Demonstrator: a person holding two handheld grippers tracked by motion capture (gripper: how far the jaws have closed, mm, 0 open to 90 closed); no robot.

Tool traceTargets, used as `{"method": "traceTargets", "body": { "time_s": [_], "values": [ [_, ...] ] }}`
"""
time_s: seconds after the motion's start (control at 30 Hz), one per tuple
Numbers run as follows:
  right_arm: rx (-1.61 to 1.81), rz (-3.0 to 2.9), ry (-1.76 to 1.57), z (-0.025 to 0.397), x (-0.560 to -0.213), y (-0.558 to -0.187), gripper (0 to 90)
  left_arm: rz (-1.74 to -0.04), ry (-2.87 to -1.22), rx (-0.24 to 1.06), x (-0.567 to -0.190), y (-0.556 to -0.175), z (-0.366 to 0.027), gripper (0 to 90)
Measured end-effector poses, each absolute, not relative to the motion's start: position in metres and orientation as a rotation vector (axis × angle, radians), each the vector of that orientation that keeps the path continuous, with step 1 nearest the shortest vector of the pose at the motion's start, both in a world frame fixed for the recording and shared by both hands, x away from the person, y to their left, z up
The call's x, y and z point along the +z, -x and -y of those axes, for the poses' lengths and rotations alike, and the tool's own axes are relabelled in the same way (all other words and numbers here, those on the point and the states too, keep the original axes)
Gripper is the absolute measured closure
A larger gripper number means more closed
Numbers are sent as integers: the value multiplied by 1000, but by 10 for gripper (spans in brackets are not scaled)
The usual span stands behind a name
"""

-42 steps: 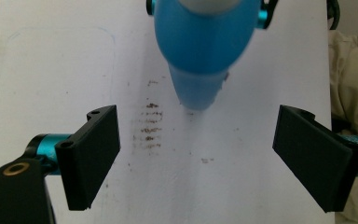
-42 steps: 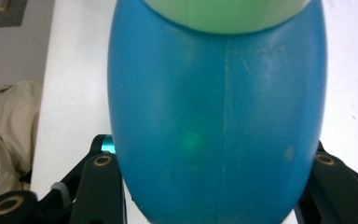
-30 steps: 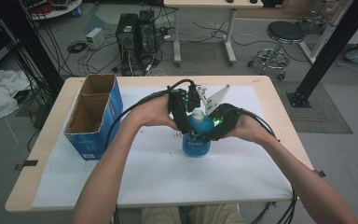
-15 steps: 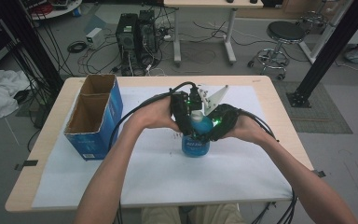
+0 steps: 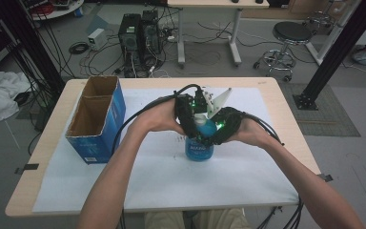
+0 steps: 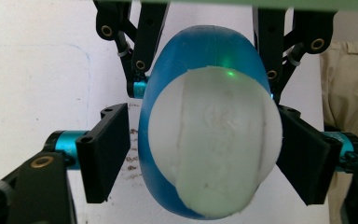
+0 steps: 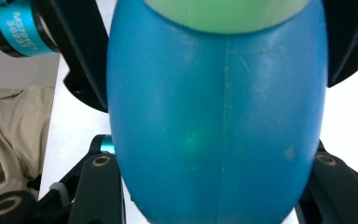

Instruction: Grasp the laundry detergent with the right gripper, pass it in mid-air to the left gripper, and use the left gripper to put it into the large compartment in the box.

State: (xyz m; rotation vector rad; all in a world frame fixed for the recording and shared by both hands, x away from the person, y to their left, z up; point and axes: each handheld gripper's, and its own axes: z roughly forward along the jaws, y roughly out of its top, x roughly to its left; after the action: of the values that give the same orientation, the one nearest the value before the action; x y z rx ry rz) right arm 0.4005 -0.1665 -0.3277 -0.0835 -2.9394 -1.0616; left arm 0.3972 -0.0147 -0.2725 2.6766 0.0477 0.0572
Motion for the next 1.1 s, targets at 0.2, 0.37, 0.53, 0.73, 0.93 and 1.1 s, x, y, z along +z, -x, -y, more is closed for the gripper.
{"method": "traceTargets", "body": {
  "time_s": [0.2, 0.37, 0.53, 0.73, 0.93, 1.1],
  "values": [
    [-1065, 2963, 80, 166, -330, -403, 467, -37, -2688, 62, -272, -397, 15, 260],
    [-1063, 2967, 68, 165, -330, -403, 466, -37, -2684, 66, -271, -396, 14, 280],
    [-1063, 2960, 78, 164, -331, -403, 466, -33, -2689, 66, -271, -396, 14, 297],
    [-1058, 2958, 54, 164, -331, -404, 465, -33, -2692, 59, -272, -396, 15, 317],
    [-1065, 2934, 84, 163, -331, -401, 465, -39, -2698, 55, -272, -396, 15, 367],
    [-1087, 2943, 67, 163, -332, -402, 463, -35, -2684, 57, -270, -395, 13, 375]
  ]
}}
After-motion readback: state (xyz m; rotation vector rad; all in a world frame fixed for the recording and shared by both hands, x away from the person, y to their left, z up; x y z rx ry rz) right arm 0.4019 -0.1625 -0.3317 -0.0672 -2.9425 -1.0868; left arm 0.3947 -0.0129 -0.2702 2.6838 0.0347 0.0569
